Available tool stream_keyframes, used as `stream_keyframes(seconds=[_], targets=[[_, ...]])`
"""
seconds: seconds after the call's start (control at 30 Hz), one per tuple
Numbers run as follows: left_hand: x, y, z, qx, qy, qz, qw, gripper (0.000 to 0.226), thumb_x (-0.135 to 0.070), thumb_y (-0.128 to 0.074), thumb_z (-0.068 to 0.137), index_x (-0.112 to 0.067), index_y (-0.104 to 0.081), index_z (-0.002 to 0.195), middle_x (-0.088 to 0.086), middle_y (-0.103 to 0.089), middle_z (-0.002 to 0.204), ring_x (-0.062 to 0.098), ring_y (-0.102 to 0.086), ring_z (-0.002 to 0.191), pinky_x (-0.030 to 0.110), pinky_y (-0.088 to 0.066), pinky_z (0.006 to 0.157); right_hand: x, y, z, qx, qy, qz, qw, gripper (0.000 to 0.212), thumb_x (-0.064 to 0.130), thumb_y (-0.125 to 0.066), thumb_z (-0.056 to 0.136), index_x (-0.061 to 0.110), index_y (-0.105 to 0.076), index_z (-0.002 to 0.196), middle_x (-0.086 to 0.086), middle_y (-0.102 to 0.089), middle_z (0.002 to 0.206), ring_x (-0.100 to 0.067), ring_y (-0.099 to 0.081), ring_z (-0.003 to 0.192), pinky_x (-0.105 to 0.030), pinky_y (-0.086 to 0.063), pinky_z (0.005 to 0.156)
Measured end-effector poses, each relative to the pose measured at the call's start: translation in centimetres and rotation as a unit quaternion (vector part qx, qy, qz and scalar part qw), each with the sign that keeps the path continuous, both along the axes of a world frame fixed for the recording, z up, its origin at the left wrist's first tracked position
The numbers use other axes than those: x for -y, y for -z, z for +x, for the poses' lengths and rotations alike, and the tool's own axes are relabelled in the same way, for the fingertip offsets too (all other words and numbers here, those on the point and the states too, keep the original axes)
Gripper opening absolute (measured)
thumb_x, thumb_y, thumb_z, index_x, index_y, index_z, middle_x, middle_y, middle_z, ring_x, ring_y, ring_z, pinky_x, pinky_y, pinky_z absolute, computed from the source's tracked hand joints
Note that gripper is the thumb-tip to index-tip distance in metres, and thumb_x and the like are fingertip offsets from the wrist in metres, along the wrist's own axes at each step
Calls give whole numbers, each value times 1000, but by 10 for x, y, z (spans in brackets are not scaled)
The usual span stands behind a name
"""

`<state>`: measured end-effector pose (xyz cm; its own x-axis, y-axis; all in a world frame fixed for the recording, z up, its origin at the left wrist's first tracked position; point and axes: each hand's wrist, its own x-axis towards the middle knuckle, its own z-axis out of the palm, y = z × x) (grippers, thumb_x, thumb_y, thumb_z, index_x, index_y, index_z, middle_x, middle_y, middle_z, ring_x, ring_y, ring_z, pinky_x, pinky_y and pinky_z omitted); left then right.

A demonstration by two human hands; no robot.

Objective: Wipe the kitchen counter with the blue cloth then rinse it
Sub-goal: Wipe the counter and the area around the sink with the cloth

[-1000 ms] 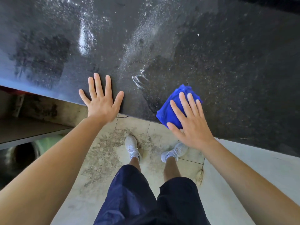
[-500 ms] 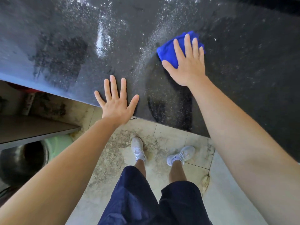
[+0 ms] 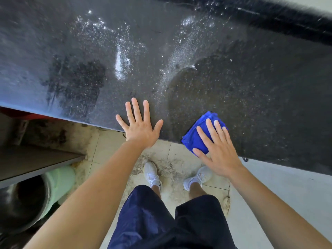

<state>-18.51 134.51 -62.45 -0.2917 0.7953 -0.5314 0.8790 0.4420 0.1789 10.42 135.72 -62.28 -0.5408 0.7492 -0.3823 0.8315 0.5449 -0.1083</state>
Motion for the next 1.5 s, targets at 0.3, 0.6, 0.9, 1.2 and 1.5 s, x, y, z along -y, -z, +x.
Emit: stream_keyframes(seconds=[0.3, 0.6, 0.9, 1.2, 1.5], targets=[[0, 1, -1, -5, 4, 4, 1000, 82, -72, -5, 95, -24, 30, 152, 11, 39, 158, 33, 35, 145, 70, 14, 113, -146, -1, -40, 10, 292, -9, 956, 77, 67, -25, 100, 28, 2, 161, -10, 17, 167, -33, 16, 153, -54, 5, 124], [10, -2, -2, -25, -24, 21, 999, 83, -74, -9, 94, -26, 14, 158, 7, 23, 165, 27, 26, 150, 66, 12, 116, -135, 6, -55, -62, 93, 10, 994, 74, 62, -28, 99, 24, -14, 161, -10, 4, 169, -36, 5, 155, -54, 0, 124], [-108, -25, -1, -30, -6, 148, 988, 77, -67, -19, 98, -19, -18, 159, 10, -1, 167, 26, 4, 154, 60, 2, 119, -238, 1, 104, 6, 347, 34, 937, 78, 65, -22, 99, 23, -4, 162, -12, 9, 168, -34, 9, 154, -56, 0, 124], [-221, -18, -28, -54, -62, 130, 988, 70, -58, -22, 103, -20, -9, 160, 6, 8, 168, 20, 11, 154, 53, 5, 123, -266, 15, -66, -110, 123, 79, 983, 72, 58, -31, 98, 22, -23, 159, -15, -6, 168, -40, -2, 154, -58, -3, 123], [-265, 8, -29, -63, -22, 48, 997, 76, -68, -17, 98, -29, 7, 159, 4, 20, 166, 20, 20, 152, 51, 13, 121, -319, 21, 63, -125, 8, 160, 979, 57, 49, -45, 102, 16, -48, 148, -14, -36, 159, -41, -37, 141, -54, -37, 109]])
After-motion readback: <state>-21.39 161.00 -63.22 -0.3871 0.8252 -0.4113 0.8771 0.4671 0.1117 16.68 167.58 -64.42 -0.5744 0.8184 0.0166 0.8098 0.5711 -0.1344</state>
